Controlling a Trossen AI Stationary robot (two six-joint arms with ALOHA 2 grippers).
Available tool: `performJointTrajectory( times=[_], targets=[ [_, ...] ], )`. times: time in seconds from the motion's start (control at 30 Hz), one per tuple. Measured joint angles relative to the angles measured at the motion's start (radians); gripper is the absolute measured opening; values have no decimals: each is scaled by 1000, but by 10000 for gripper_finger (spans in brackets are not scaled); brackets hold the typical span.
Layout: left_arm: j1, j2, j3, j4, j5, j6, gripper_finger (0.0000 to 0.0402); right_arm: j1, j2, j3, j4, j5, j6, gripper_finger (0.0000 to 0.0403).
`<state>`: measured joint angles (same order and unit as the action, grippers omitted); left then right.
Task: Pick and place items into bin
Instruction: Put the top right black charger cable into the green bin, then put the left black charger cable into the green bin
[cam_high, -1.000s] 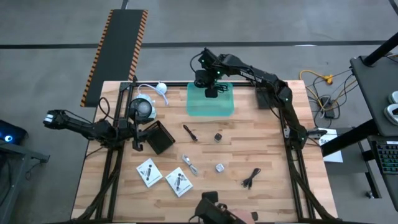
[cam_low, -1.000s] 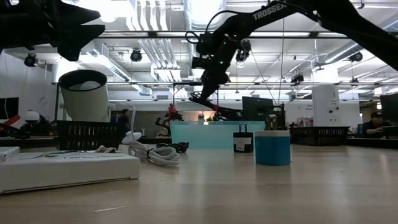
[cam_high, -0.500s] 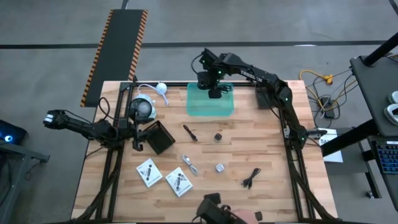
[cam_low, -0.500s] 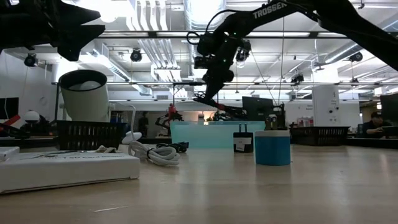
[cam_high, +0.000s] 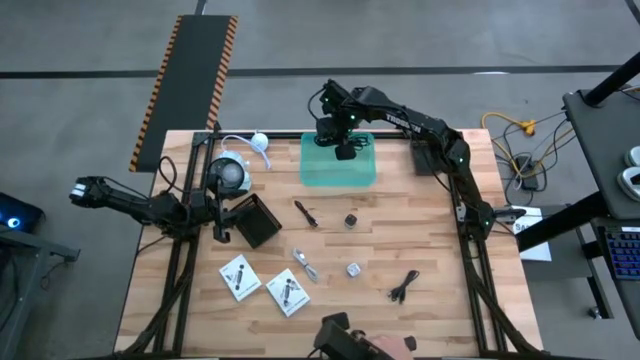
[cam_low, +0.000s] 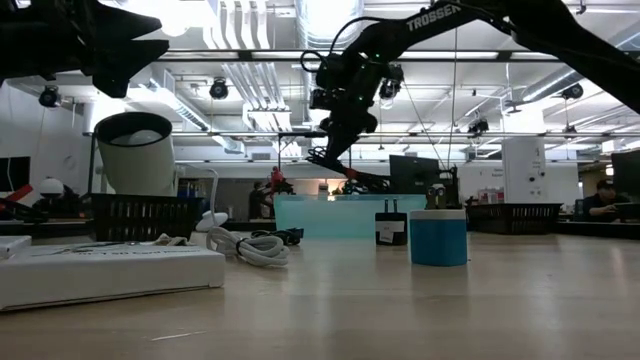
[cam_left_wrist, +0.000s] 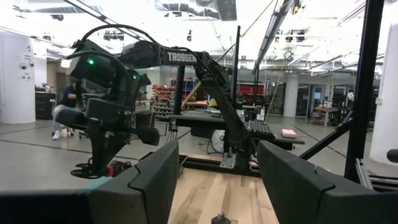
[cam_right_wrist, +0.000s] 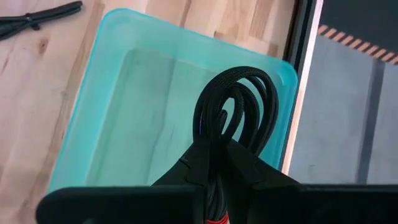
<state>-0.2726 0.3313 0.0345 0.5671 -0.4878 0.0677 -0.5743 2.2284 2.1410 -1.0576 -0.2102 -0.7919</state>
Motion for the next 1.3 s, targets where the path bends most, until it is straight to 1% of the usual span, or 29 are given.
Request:
performJointTrajectory(
  times=[0.13, 0.33, 0.4, 0.47, 0.57, 0.63, 0.73, 0.8, 0.93, 0.97, 1.03, 1.13, 1.2, 1.3],
  targets=[
    [0, 0, 0, 0, 0, 0, 203, -1, 0, -1, -8, 1, 30, 34],
    [0, 2, 0, -9, 0, 0, 203, 2, 0, -2, -5, 2, 34, 74],
    [0, 1, 0, -8, 0, 0, 203, 2, 0, -2, -5, 8, 60, 88],
    [0, 1, 0, -9, 0, -3, 203, 2, 0, -2, -6, 49, 82, 101],
    [0, 3, 0, -9, 0, -7, 203, 9, 0, -2, -11, 141, 102, 120],
    [0, 2, 0, -8, 0, -7, 203, 11, -3, -2, -24, 163, 131, 131],
    [0, 2, 0, -8, 0, -8, 203, 20, -12, 1, -46, 155, 168, 145],
    [0, 1, 0, -8, 0, -8, 203, 29, -22, 4, -62, 118, 208, 152],
    [0, 2, 0, -8, 0, -8, 203, 58, -35, 5, -82, -63, 283, 160],
    [0, 2, 0, -8, 0, -8, 203, 70, -35, 5, -91, -88, 325, 161],
    [0, 1, 0, -8, 0, 4, 203, 99, -35, 5, -92, -79, 463, 161],
    [0, -1, 0, -5, 0, 46, 203, 147, -35, -3, -92, -23, 641, 155],
    [0, -1, 0, -6, 0, 45, 203, 179, -35, -9, -92, -18, 682, 149],
    [0, 2, 0, -7, 0, 44, 203, 235, -35, -13, -98, -16, 689, 141]
  ],
)
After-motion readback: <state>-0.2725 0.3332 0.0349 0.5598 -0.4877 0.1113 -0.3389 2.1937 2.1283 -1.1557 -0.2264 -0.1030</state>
